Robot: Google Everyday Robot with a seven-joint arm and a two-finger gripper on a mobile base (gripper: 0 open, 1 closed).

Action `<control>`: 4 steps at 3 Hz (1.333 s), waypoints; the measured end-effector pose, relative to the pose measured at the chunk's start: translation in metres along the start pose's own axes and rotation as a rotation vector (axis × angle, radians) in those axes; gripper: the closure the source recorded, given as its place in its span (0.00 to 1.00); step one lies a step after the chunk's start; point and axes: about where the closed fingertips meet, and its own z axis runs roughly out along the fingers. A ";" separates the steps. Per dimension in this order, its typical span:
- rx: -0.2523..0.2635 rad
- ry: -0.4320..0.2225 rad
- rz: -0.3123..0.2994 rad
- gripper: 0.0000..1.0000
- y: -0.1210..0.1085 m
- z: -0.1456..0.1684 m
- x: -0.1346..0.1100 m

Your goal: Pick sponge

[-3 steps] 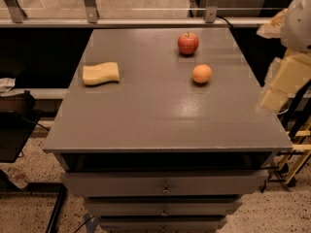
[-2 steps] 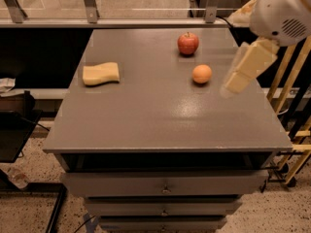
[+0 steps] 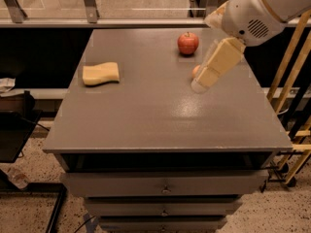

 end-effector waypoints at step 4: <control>-0.096 -0.086 -0.167 0.00 -0.047 0.154 -0.081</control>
Offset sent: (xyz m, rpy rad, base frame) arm 0.0640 0.0828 -0.0528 0.0404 0.0010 0.2745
